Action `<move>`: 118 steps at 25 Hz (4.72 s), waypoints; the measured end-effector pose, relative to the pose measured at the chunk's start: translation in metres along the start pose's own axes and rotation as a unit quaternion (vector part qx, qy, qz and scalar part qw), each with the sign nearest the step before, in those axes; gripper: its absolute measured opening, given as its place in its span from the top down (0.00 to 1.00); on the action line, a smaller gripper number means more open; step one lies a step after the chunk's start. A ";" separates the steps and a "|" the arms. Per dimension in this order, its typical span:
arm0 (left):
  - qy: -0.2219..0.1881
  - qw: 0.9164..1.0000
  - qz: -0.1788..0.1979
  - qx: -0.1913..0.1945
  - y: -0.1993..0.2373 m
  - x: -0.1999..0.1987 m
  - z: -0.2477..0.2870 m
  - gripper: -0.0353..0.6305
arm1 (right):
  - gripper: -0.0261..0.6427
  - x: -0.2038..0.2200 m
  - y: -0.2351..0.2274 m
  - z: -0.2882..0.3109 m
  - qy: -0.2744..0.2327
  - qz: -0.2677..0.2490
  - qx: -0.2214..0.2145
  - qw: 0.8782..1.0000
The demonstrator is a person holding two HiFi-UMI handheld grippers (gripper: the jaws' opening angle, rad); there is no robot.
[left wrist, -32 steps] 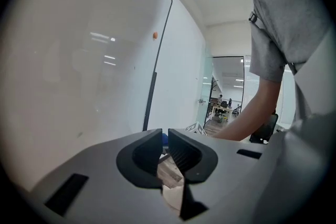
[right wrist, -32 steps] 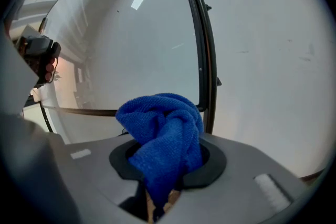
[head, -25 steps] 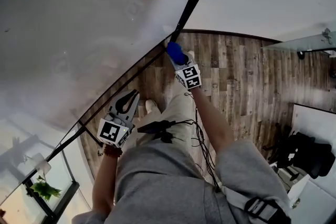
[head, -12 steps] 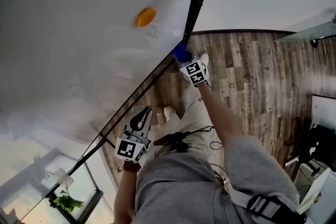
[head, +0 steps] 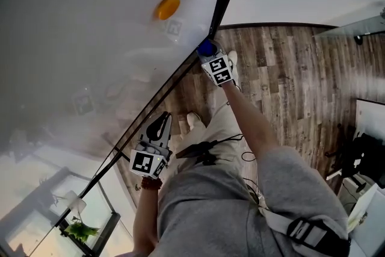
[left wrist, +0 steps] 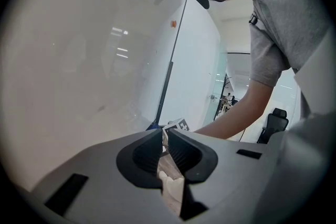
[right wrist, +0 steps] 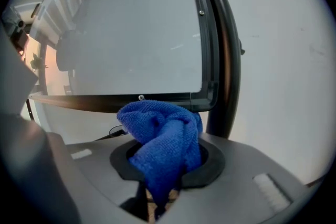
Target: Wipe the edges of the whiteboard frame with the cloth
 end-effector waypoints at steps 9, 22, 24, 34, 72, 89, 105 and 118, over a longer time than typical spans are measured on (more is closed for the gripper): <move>-0.010 1.000 -0.013 -0.005 0.003 0.006 -0.008 0.88 | 0.78 -0.006 -0.009 -0.007 0.023 -0.024 0.046 0.998; -0.028 0.999 -0.016 -0.016 0.009 0.000 -0.015 0.88 | 0.78 -0.011 0.002 -0.015 0.048 -0.017 0.059 0.997; -0.030 0.999 -0.017 -0.016 0.012 0.002 -0.018 0.88 | 0.78 -0.010 0.005 -0.016 0.049 -0.024 0.057 0.997; -0.031 0.999 -0.024 -0.005 0.004 0.011 -0.015 0.88 | 0.78 -0.007 0.021 -0.020 0.056 -0.046 0.021 0.997; -0.075 0.993 -0.053 -0.069 0.026 0.016 -0.046 0.88 | 0.78 -0.003 0.102 -0.038 0.084 -0.050 -0.042 0.994; -0.089 0.991 -0.059 -0.081 0.031 0.014 -0.052 0.88 | 0.78 -0.002 0.123 -0.043 0.099 -0.034 -0.055 0.993; -0.089 0.990 -0.064 -0.092 0.025 0.022 -0.063 0.88 | 0.78 0.000 0.148 -0.052 0.107 -0.026 -0.076 0.991; -0.088 0.990 -0.066 -0.086 0.014 0.031 -0.065 0.88 | 0.78 0.000 0.161 -0.060 0.107 -0.022 -0.092 0.990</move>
Point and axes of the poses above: the fingertips, and each gripper's own axes: z forward along the fingers, y to its left, x out of its underside, the point moved 3 cm from there along -z, backward along the fingers, and after that the axes turned 10 degrees about x, right-handed, at the moved point
